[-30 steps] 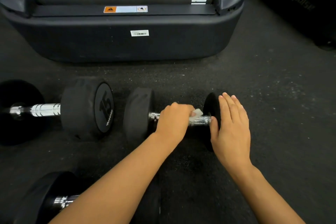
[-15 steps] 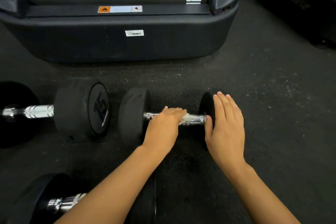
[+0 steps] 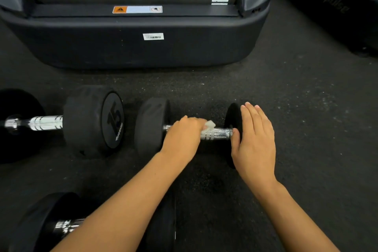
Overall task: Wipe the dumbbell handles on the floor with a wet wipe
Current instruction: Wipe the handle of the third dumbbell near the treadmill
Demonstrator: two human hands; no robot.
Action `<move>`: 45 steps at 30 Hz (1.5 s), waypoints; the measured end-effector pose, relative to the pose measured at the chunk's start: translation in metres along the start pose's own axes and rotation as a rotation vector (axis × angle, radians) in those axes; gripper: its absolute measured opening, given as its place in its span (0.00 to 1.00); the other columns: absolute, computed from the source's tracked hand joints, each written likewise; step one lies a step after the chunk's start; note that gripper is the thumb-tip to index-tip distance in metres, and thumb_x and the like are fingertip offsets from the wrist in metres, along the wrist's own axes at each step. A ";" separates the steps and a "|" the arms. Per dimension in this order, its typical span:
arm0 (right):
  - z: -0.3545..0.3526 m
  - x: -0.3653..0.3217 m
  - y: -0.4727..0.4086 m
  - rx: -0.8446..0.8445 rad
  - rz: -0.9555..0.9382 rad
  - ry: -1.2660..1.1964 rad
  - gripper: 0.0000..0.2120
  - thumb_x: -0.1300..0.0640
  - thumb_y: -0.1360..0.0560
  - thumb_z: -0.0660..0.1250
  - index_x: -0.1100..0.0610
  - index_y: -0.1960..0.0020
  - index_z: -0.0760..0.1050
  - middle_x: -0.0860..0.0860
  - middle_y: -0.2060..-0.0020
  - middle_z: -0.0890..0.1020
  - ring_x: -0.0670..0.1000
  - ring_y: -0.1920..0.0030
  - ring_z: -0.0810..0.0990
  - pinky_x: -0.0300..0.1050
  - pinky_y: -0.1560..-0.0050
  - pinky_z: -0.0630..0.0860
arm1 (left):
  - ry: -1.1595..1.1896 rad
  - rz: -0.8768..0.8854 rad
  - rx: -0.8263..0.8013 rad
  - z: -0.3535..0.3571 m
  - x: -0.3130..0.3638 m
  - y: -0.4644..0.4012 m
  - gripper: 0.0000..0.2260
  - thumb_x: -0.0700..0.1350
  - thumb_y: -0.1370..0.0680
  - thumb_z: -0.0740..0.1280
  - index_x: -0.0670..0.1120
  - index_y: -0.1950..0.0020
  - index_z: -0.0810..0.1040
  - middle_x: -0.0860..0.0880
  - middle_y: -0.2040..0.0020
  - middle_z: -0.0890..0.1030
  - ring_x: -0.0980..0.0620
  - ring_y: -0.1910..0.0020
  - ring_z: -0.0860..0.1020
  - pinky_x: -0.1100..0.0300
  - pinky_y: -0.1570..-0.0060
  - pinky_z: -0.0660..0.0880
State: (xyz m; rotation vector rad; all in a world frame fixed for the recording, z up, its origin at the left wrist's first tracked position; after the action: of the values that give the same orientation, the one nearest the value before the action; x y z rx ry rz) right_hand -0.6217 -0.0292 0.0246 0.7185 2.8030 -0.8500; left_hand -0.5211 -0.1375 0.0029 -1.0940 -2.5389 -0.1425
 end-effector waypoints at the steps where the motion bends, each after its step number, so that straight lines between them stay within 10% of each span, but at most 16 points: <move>1: 0.000 0.000 0.001 0.001 0.001 0.002 0.24 0.60 0.27 0.60 0.66 0.32 0.67 0.59 0.34 0.71 0.59 0.31 0.65 0.50 0.30 0.58 | 0.037 0.031 0.040 0.001 0.004 0.007 0.14 0.35 0.24 0.61 0.48 0.43 0.78 0.48 0.47 0.80 0.47 0.47 0.77 0.58 0.39 0.66; 16: 0.003 0.001 -0.001 -0.009 -0.006 0.026 0.24 0.59 0.26 0.58 0.65 0.32 0.66 0.59 0.33 0.71 0.58 0.31 0.65 0.50 0.30 0.57 | 0.135 0.158 0.136 0.003 0.001 0.007 0.19 0.29 0.29 0.66 0.43 0.41 0.79 0.44 0.42 0.80 0.46 0.44 0.79 0.53 0.32 0.64; 30: 0.003 -0.001 0.001 0.021 0.001 0.033 0.24 0.57 0.26 0.55 0.65 0.32 0.66 0.59 0.34 0.71 0.59 0.31 0.65 0.52 0.31 0.60 | 0.087 0.218 0.211 0.007 0.016 0.014 0.16 0.30 0.35 0.72 0.39 0.48 0.82 0.42 0.51 0.83 0.45 0.52 0.82 0.46 0.44 0.75; 35: 0.002 0.000 0.001 0.014 -0.018 0.021 0.24 0.58 0.26 0.56 0.66 0.32 0.66 0.59 0.33 0.71 0.59 0.31 0.65 0.52 0.31 0.60 | -0.051 0.328 0.295 -0.001 0.009 0.027 0.14 0.37 0.32 0.60 0.39 0.53 0.83 0.43 0.54 0.84 0.46 0.55 0.83 0.47 0.53 0.78; 39: 0.002 -0.001 0.003 0.015 -0.013 0.031 0.24 0.58 0.26 0.56 0.66 0.32 0.66 0.59 0.33 0.71 0.59 0.31 0.65 0.52 0.30 0.59 | -0.099 0.319 0.312 0.000 0.005 0.029 0.15 0.31 0.40 0.73 0.37 0.54 0.83 0.41 0.56 0.84 0.45 0.57 0.83 0.47 0.52 0.77; 45: 0.004 0.000 -0.003 0.011 0.003 0.023 0.24 0.59 0.27 0.58 0.65 0.32 0.67 0.59 0.34 0.71 0.59 0.31 0.66 0.53 0.31 0.60 | -0.086 0.409 0.229 0.005 0.021 0.021 0.16 0.39 0.32 0.57 0.39 0.55 0.84 0.44 0.56 0.84 0.48 0.56 0.83 0.55 0.51 0.77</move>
State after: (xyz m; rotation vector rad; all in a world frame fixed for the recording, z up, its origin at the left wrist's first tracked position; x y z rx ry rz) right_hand -0.6228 -0.0334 0.0232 0.7389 2.8184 -0.8634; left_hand -0.5204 -0.1073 0.0052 -1.5157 -2.2708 0.3010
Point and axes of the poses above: each hand's wrist, its own y-axis away from the middle knuckle, its own z-axis out of the palm, x = y × z, the point moved 6 cm from there along -y, towards the middle knuckle
